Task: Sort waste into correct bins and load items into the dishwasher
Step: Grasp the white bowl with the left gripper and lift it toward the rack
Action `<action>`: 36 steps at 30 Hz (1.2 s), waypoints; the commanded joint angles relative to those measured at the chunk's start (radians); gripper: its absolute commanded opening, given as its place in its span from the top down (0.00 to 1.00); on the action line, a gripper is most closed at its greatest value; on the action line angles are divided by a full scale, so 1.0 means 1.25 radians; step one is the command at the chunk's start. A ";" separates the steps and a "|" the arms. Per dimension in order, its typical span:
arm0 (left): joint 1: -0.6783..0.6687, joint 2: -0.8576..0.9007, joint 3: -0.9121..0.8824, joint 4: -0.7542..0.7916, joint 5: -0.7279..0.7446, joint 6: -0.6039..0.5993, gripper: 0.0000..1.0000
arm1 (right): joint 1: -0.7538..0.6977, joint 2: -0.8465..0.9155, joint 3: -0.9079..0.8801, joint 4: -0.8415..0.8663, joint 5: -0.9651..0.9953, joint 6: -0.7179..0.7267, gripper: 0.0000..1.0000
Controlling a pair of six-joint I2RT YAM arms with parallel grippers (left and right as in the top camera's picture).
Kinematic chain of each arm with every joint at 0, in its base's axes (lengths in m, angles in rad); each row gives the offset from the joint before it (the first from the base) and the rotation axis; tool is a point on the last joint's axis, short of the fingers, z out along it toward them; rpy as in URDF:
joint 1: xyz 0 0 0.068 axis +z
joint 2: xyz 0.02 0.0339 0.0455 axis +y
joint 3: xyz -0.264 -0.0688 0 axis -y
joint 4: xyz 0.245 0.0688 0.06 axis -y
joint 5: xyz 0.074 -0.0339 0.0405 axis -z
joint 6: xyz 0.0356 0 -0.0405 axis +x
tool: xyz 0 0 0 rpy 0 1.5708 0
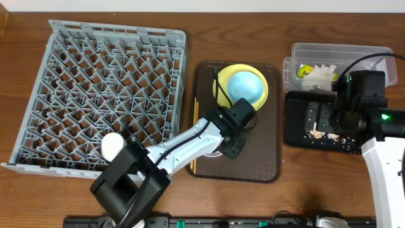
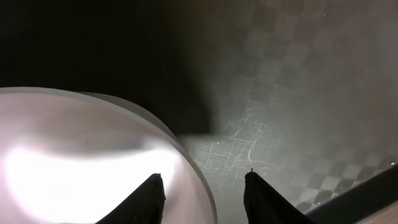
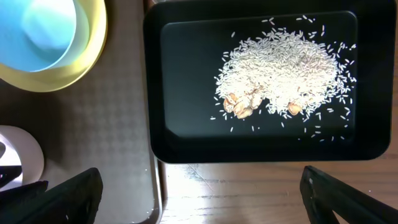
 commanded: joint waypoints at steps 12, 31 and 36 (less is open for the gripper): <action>0.000 0.029 0.008 -0.001 -0.004 0.002 0.79 | -0.007 -0.001 0.013 -0.003 0.005 0.012 0.01; 0.129 -0.327 0.065 -0.054 -0.004 0.002 0.94 | -0.007 -0.001 0.013 -0.003 0.005 0.011 0.01; 0.302 -0.390 0.064 -0.069 0.129 0.034 0.94 | -0.007 -0.001 0.013 -0.003 0.005 0.012 0.01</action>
